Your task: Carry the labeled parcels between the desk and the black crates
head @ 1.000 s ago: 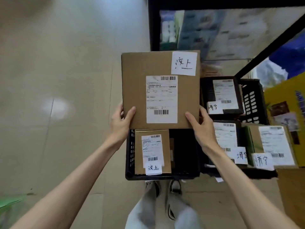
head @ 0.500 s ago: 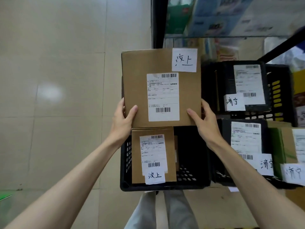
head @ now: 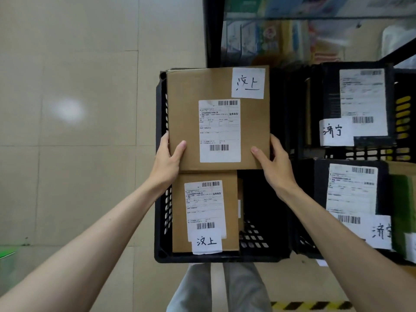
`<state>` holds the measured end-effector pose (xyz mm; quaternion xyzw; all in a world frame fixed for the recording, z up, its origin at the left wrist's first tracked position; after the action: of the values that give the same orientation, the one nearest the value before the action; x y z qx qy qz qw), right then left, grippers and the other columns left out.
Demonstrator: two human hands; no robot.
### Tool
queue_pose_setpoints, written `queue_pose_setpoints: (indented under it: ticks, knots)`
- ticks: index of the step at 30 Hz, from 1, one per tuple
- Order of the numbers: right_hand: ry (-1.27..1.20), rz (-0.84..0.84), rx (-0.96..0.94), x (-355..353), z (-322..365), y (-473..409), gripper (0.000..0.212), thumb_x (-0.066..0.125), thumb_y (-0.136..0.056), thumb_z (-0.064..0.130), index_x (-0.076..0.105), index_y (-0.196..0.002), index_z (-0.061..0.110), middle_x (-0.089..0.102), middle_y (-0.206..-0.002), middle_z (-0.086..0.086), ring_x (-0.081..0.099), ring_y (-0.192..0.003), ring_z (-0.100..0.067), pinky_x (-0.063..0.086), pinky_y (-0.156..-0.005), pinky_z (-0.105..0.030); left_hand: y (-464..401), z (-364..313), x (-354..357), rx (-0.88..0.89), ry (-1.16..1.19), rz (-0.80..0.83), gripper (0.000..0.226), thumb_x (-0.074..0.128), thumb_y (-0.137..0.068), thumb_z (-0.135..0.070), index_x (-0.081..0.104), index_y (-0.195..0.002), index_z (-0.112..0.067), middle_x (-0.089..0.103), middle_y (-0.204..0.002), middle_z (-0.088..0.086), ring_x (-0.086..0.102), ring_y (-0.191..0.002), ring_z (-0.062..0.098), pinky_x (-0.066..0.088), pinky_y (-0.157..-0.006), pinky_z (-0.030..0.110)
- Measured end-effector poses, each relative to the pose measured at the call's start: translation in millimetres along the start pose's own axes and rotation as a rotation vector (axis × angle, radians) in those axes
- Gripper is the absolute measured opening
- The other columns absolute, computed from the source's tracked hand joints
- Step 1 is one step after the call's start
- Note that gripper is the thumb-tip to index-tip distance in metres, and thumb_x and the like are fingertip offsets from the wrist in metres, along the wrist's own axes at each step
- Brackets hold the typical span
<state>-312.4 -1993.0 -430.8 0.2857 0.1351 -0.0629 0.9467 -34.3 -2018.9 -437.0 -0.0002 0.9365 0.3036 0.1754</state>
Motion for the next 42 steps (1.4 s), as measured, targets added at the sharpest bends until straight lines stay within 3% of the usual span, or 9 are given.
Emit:
queue_pose_setpoints:
  ticks: [12, 17, 21, 26, 29, 33, 35, 39, 42]
  knots:
    - [0.034, -0.023, 0.055, 11.9, -42.8, -26.3, 0.053, 0.060, -0.100, 0.025, 0.041, -0.149, 0.020, 0.059, -0.115, 0.021, 0.054, -0.095, 0.024, 0.042, -0.080, 0.002, -30.3, 31.4, 17.3, -0.126, -0.100, 0.020, 0.053, 0.058, -0.100, -0.042, 0.044, -0.148, -0.023, 0.060, -0.138, -0.006, 0.060, -0.123, 0.013, 0.047, -0.110, 0.041]
    - [0.055, -0.026, 0.060, 17.7, -57.3, -36.7, 0.057, 0.061, -0.099, 0.026, 0.038, -0.151, 0.017, 0.060, -0.128, 0.009, 0.057, -0.112, -0.002, 0.041, -0.081, 0.004, -48.7, 42.1, 21.5, -0.196, -0.163, 0.044, 0.057, 0.060, -0.091, -0.051, 0.051, -0.141, -0.025, 0.060, -0.134, 0.001, 0.061, -0.119, 0.021, 0.049, -0.107, 0.046]
    - [0.057, -0.033, 0.071, 21.0, -67.0, -43.6, 0.057, 0.061, -0.099, 0.024, 0.038, -0.151, 0.018, 0.058, -0.128, 0.009, 0.056, -0.115, -0.005, 0.042, -0.081, 0.002, -63.0, 48.0, 23.8, -0.248, -0.220, 0.072, 0.047, 0.064, -0.093, -0.045, 0.056, -0.135, -0.024, 0.061, -0.132, 0.006, 0.061, -0.118, 0.026, 0.048, -0.107, 0.046]
    - [0.028, -0.026, 0.115, 26.7, -80.5, -52.1, 0.057, 0.059, -0.100, 0.021, 0.036, -0.152, 0.018, 0.056, -0.126, 0.010, 0.054, -0.107, 0.001, 0.041, -0.076, 0.005, -79.9, 56.3, 29.9, -0.326, -0.286, 0.089, 0.040, 0.062, -0.100, -0.034, 0.057, -0.136, -0.017, 0.060, -0.132, 0.004, 0.044, -0.132, 0.020, 0.036, -0.111, 0.030]
    - [0.024, -0.031, 0.125, 30.0, -88.0, -57.5, 0.057, 0.059, -0.100, 0.021, 0.035, -0.152, 0.019, 0.055, -0.126, 0.012, 0.055, -0.106, 0.002, 0.041, -0.078, 0.005, -86.5, 59.8, 33.2, -0.366, -0.311, 0.078, 0.044, 0.063, -0.100, -0.033, 0.055, -0.139, -0.015, 0.055, -0.128, 0.008, 0.035, -0.136, 0.024, 0.031, -0.111, 0.033]
    - [0.030, -0.026, 0.150, 35.6, -99.7, -63.9, 0.061, 0.059, -0.101, 0.024, 0.031, -0.155, 0.020, 0.051, -0.131, 0.013, 0.050, -0.117, -0.002, 0.038, -0.078, 0.007, -95.6, 64.6, 40.3, -0.370, -0.346, 0.113, 0.065, 0.070, -0.080, -0.053, 0.056, -0.133, -0.018, 0.062, -0.120, -0.002, 0.055, -0.120, 0.020, 0.037, -0.114, 0.036]
    - [0.037, -0.024, 0.166, 37.8, -103.0, -66.9, 0.064, 0.059, -0.100, 0.026, 0.028, -0.157, 0.020, 0.050, -0.135, 0.011, 0.048, -0.119, -0.002, 0.038, -0.082, 0.003, -101.8, 72.3, 42.4, -0.372, -0.361, 0.111, 0.073, 0.068, -0.073, -0.059, 0.057, -0.134, -0.019, 0.066, -0.128, 0.000, 0.060, -0.122, 0.026, 0.042, -0.112, 0.046]
    - [0.045, -0.022, 0.196, 43.0, -110.4, -77.6, 0.064, 0.059, -0.100, 0.027, 0.029, -0.157, 0.019, 0.051, -0.144, 0.003, 0.050, -0.122, -0.007, 0.041, -0.098, -0.018, -108.0, 80.8, 46.9, -0.409, -0.357, 0.092, 0.053, 0.067, -0.096, -0.042, 0.053, -0.139, -0.014, 0.063, -0.135, 0.006, 0.057, -0.126, 0.028, 0.043, -0.110, 0.040]
    - [0.058, -0.019, 0.221, 50.9, -116.3, -86.9, 0.064, 0.059, -0.100, 0.027, 0.029, -0.156, 0.019, 0.050, -0.146, 0.001, 0.049, -0.128, -0.012, 0.040, -0.100, -0.021, -113.9, 87.0, 51.1, -0.393, -0.411, 0.121, 0.064, 0.070, -0.089, -0.049, 0.049, -0.140, -0.016, 0.058, -0.139, 0.006, 0.052, -0.129, 0.030, 0.042, -0.112, 0.045]
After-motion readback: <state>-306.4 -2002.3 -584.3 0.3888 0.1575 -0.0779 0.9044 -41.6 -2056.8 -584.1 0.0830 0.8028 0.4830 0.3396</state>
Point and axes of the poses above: each hand's wrist, its own y-axis away from the middle knuckle, its own x-axis out of the palm, z = x × y, the point moved 4 cm from there along -y, towards the middle knuckle
